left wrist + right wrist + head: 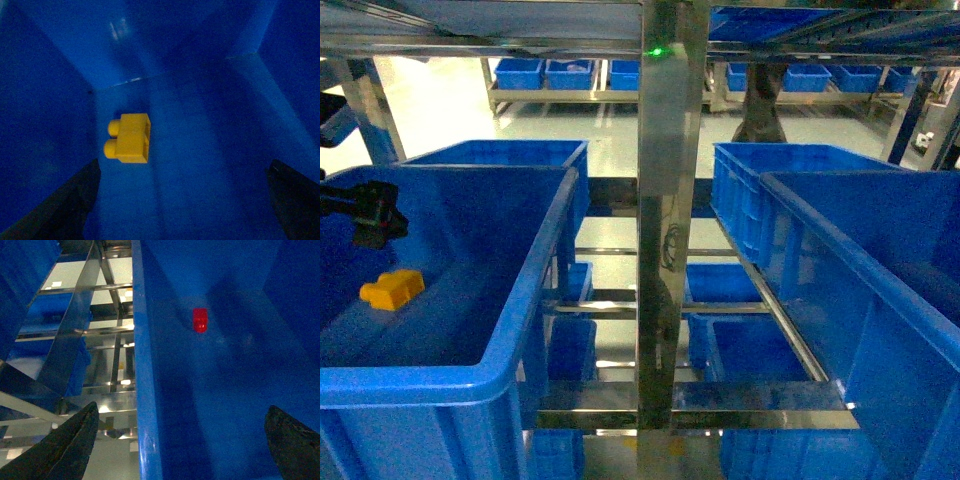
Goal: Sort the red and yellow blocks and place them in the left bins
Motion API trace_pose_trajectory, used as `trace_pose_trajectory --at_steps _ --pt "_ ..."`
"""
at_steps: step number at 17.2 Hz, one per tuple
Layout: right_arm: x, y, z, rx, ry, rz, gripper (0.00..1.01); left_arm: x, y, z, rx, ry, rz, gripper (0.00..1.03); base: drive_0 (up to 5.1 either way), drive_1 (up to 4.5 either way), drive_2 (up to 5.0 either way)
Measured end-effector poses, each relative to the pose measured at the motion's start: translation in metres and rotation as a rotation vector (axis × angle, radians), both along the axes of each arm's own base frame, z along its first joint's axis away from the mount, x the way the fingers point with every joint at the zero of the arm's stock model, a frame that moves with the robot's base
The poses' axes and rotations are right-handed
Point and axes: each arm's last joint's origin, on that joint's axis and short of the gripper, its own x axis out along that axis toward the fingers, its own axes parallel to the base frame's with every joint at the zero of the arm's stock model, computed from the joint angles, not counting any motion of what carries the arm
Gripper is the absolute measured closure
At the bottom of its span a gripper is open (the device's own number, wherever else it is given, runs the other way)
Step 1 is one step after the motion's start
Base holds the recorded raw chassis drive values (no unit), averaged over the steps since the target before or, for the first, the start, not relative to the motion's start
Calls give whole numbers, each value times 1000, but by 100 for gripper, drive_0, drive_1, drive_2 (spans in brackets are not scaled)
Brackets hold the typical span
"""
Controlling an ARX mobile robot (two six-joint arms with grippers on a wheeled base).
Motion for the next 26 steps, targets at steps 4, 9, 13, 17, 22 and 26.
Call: trace_pose_trajectory --at_steps 4,9,13,17,22,26 --pt "0 0 0 0 0 0 3 -34 2 0 -7 27 9 5 0 0 0" --pt "0 0 0 0 0 0 3 -72 -8 4 -3 53 -25 5 0 0 0" --pt "0 0 0 0 0 0 3 -99 -11 21 -20 44 -55 5 0 0 0" --pt "0 0 0 0 0 0 3 -114 -2 50 -31 -40 -53 5 0 0 0" --pt "0 0 0 0 0 0 3 -144 0 73 -54 -100 -61 5 0 0 0" --pt "0 0 0 0 0 0 3 -176 -7 87 -72 -135 -83 5 0 0 0"
